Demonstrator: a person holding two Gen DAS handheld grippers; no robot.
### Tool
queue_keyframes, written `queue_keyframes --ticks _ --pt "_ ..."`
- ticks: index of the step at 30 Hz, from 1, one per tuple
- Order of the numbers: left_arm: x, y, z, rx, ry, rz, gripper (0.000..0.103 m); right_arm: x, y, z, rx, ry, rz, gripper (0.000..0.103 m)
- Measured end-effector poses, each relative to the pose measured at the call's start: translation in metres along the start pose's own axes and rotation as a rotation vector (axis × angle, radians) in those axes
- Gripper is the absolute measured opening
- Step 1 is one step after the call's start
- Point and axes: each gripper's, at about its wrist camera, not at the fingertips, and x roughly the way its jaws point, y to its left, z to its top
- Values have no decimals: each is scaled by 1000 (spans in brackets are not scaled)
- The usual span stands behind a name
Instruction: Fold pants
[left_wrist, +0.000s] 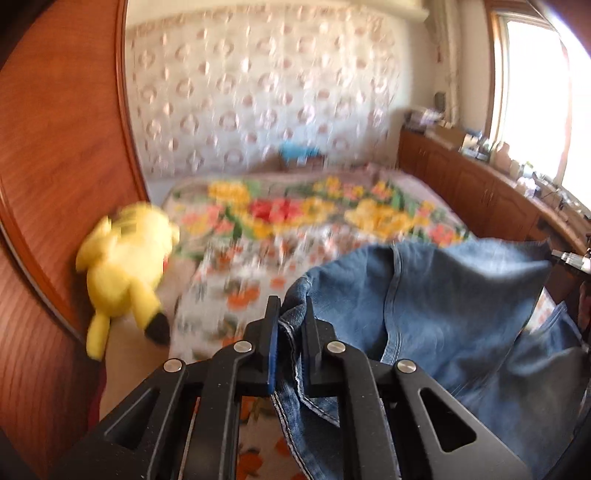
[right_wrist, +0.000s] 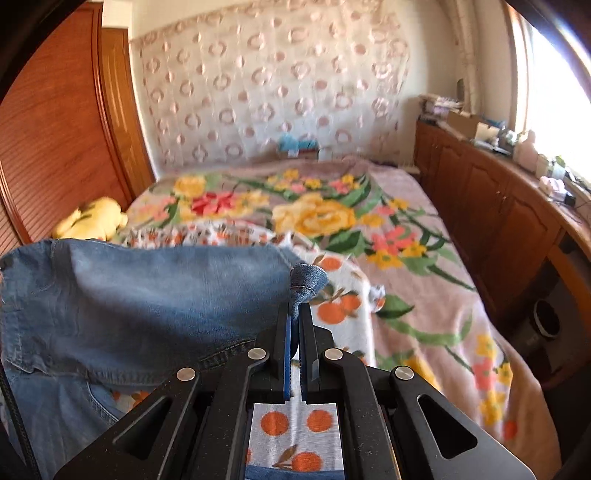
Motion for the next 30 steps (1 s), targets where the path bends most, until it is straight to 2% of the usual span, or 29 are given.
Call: queue_keyframes --ticks 2,4,6,9,11,16,18,20,25,27,30 --pt "-6 -5 13 9 -41 1 10 -10 -3 -9 11 -23 -14 2" --pt "7 -6 14 32 -26 47 11 -9 -4 -24 12 2 -23 2" --pt "37 1 3 30 62 83 13 -1 -4 -40 11 76 -26 3" --pt "75 14 -26 -23 196 88 16 2 -4 -57 9 150 -8 3" --pt "82 23 -39 -63 205 77 19 -2 -3 -61 0 163 -1 3" --pt "74 28 -53 -80 201 61 32 -6 1 -55 -51 192 -47 16" --pt "65 23 -55 -77 194 52 42 -9 2 -50 -69 190 -70 21" --pt "57 21 -57 -78 184 27 47 -11 7 -38 -70 174 -92 22" --pt "28 7 -70 -60 154 -6 48 -26 12 -37 -38 138 -96 28" --pt "16 -1 -78 -51 151 -27 48 -33 17 -44 -39 128 -76 29" --pt "0 -14 -89 -33 152 -45 48 -30 22 -52 -47 129 -33 37"
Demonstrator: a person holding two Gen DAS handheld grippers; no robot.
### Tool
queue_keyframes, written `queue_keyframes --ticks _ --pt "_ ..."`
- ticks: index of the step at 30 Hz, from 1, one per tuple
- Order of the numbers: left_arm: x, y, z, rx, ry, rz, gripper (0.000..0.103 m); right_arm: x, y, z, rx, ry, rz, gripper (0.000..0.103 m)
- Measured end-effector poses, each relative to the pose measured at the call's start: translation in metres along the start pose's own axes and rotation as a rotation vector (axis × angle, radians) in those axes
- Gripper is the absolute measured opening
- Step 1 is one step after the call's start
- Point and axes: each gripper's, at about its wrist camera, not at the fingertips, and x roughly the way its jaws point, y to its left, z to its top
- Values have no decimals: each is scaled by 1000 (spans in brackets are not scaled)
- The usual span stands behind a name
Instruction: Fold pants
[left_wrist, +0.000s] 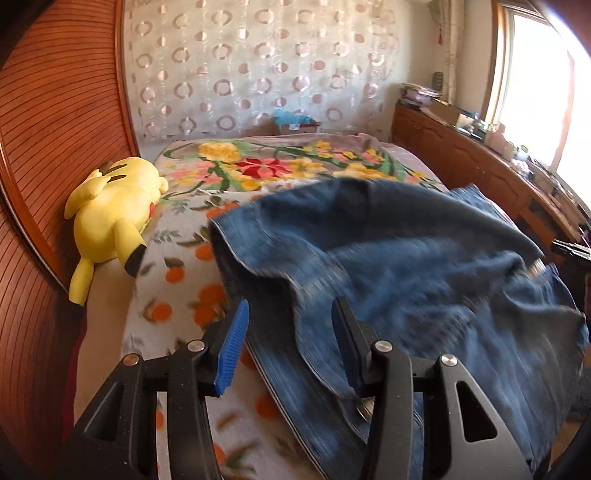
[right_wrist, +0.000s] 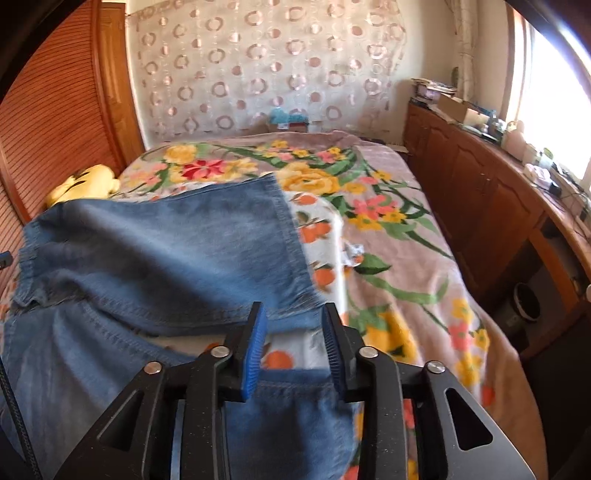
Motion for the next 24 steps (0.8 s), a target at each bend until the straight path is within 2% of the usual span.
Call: queue_keyframes --ticks 1,9,17,21,24 --pt "-4 -4 -5 1 0 -8 48 0 4 -3 -6 4 14 40" --pt "-30 -37 -44 22 33 -69 48 -9 23 -33 -31 30 63 42" --pt "-45 -59 -81 33 64 -90 48 -20 39 -63 -29 58 110 43" --pt "-52 -62 -94 26 79 -87 48 -17 43 -69 -56 40 77 45" --pt "-55 -63 -102 18 89 -86 48 -18 47 -71 -72 33 63 49"
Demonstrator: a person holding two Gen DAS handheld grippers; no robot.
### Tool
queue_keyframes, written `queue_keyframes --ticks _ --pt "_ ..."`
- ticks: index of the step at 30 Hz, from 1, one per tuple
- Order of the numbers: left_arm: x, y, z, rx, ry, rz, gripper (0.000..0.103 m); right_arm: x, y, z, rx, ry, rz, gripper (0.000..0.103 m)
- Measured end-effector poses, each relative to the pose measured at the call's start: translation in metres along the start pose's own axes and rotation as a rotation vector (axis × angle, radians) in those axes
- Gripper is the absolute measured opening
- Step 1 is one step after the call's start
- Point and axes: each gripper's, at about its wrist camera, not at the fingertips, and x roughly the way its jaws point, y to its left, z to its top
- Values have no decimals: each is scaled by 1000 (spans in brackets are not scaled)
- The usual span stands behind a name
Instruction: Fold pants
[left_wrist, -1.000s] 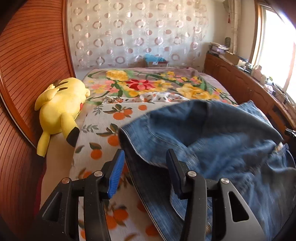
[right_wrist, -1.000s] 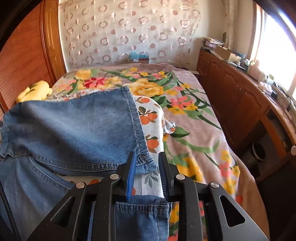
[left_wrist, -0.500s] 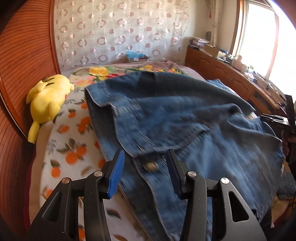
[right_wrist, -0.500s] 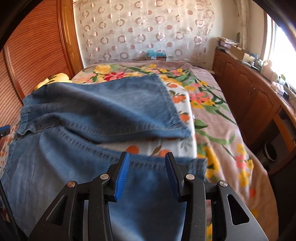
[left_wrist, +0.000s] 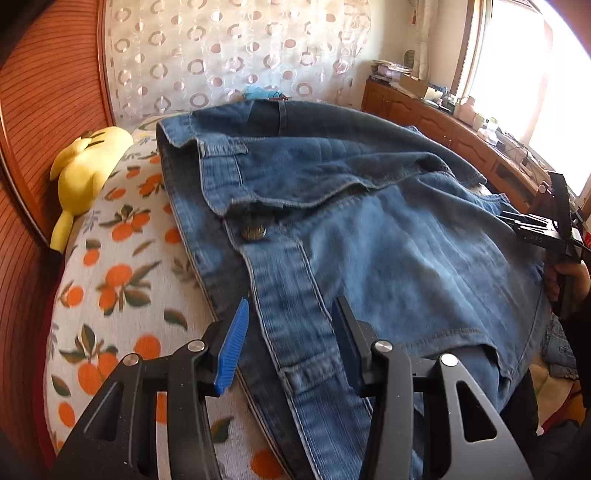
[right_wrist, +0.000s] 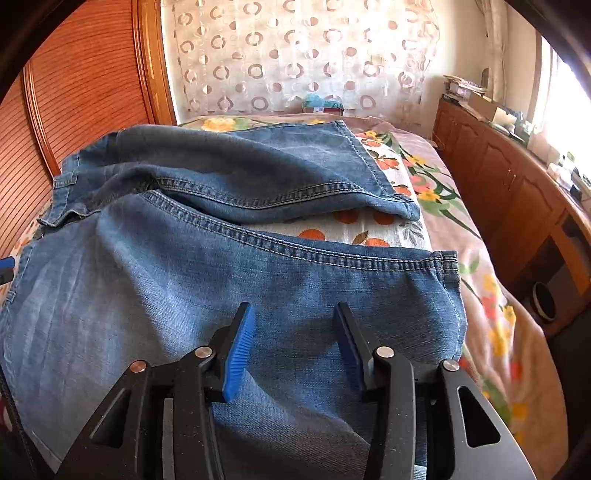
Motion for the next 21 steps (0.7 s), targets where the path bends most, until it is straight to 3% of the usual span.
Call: queue_keyframes --ticks 14,17,18,21 --pt "32 20 27 -46 5 -25 47 -3 8 -7 -12 -11 -10 52" --pt "37 17 26 -46 18 -8 34 -3 8 -7 -12 -11 -10 52" --pt "36 16 24 -39 9 -2 14 -3 8 -7 -12 -11 -10 52" --pt "28 13 19 -34 -3 -21 7 -2 8 -7 -12 -11 -9 52"
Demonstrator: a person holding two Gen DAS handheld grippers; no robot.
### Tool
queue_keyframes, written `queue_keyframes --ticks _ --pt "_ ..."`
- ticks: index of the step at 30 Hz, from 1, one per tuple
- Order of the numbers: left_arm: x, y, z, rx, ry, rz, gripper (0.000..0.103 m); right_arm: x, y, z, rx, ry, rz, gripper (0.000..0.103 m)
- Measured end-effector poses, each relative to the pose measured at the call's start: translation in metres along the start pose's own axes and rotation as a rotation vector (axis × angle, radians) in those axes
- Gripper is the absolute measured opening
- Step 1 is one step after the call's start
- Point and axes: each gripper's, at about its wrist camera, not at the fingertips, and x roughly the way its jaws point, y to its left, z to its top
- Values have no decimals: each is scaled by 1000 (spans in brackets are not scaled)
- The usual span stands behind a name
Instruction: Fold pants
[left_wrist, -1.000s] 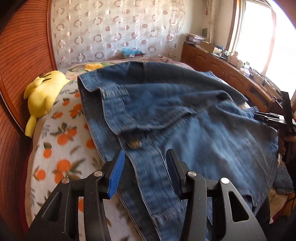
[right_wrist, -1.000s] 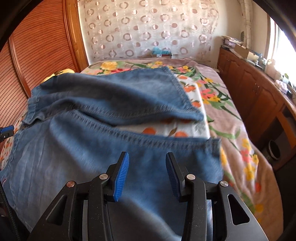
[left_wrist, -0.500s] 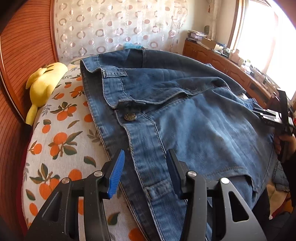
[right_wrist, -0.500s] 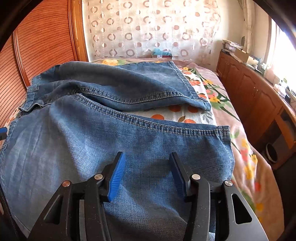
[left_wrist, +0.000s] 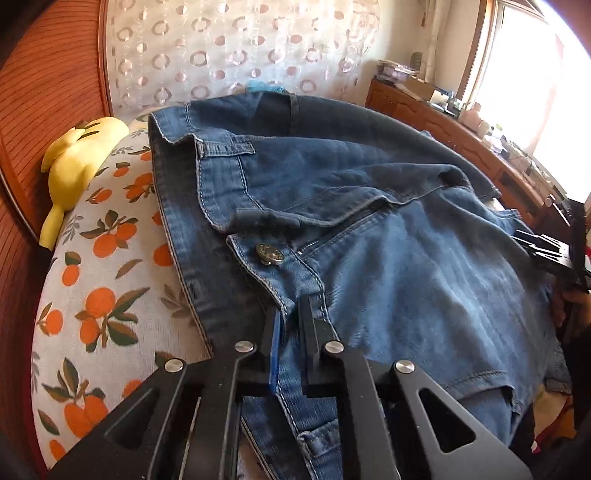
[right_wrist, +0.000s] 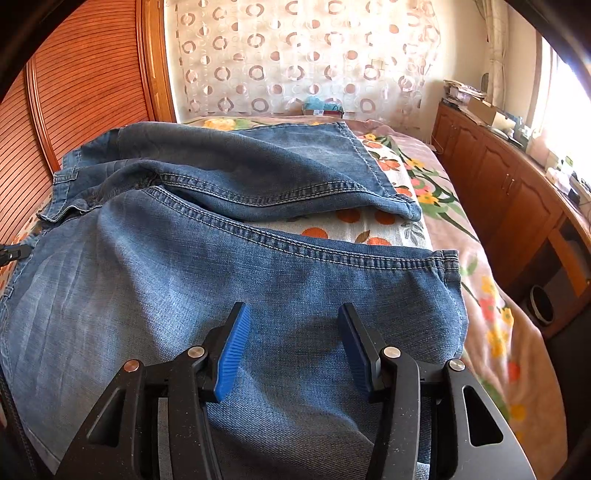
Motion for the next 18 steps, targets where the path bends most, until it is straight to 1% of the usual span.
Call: queue_keyframes --ticks 2,5,6,8,10,13,16,18 --pt "-13 -4 -2 11 -30 3 5 0 0 0 0 0 1 52" --pt "-44 1 -2 -34 -108 16 5 -1 -1 0 4 -3 5 52" --pt "-52 4 0 -47 -124 13 5 -1 -1 0 1 -2 7 52" --pt "-62 8 1 -50 -127 13 5 -2 -1 1 -2 -3 17 52" --pt "-62 9 1 -41 -116 20 6 -7 -4 1 -1 -11 31 52" --pt "-56 4 1 -16 -94 45 10 -23 -13 3 22 -33 37 52" --pt "-61 3 0 -33 -103 39 16 -48 -30 1 43 -75 10 52" --pt "-65 0 -1 -35 -124 37 28 -61 -44 -3 57 -83 -13 52"
